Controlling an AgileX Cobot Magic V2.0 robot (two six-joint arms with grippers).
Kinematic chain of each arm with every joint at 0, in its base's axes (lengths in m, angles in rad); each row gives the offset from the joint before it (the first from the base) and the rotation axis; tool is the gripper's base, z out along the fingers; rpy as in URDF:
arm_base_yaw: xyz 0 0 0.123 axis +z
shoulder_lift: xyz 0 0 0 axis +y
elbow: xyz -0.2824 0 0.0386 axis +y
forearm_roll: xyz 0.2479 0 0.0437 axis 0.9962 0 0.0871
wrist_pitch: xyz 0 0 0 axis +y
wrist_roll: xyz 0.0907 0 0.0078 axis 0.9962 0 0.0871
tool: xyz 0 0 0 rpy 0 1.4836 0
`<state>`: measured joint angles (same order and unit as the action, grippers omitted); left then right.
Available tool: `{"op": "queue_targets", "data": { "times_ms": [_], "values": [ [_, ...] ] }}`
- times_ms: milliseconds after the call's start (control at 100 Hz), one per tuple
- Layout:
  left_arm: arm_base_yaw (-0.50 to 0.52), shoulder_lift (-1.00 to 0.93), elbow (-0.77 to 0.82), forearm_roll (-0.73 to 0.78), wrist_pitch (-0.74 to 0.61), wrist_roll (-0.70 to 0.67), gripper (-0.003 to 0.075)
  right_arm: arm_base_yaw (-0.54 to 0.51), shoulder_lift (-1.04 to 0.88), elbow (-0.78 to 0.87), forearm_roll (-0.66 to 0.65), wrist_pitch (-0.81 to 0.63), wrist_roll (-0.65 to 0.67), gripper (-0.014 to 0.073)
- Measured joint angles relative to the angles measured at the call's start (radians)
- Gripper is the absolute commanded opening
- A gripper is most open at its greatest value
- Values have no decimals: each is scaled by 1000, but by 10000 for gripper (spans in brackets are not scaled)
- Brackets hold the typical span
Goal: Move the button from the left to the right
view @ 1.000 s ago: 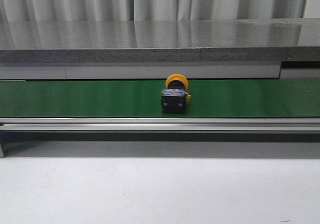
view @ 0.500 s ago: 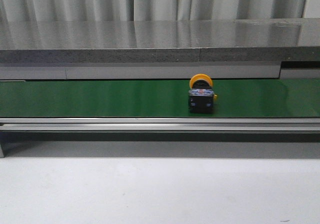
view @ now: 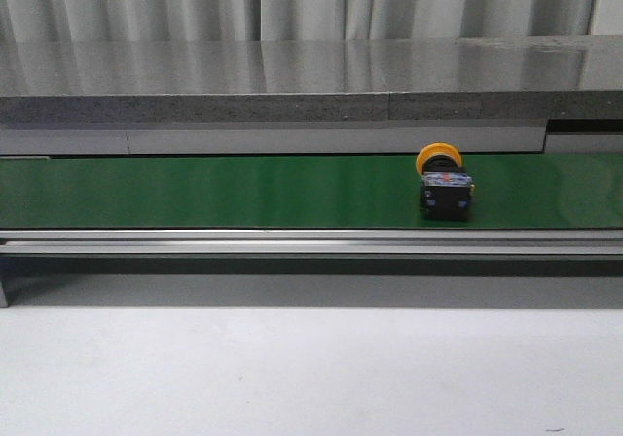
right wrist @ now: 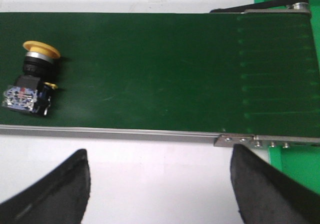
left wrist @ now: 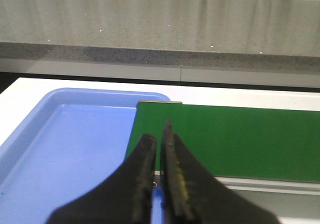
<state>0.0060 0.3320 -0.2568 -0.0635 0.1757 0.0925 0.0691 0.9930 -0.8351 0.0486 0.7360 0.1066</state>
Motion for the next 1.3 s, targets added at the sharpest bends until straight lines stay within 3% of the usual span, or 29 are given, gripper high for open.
{"op": "queue_targets", "data": {
  "times_ms": [500, 740, 990, 1110, 1300],
  "values": [
    [0, 0, 1, 0, 0, 0, 5, 197, 337, -92, 27, -142, -31, 547],
    [0, 0, 1, 0, 0, 0, 5, 205, 472, -164, 26, -175, -32, 547],
    [0, 0, 1, 0, 0, 0, 5, 203, 565, -182, -56, -189, -34, 544],
    [0, 0, 1, 0, 0, 0, 5, 190, 600, -182, -65, -189, -36, 465],
    [0, 0, 1, 0, 0, 0, 5, 179, 619, -183, -74, -174, -36, 202]
  ]
}}
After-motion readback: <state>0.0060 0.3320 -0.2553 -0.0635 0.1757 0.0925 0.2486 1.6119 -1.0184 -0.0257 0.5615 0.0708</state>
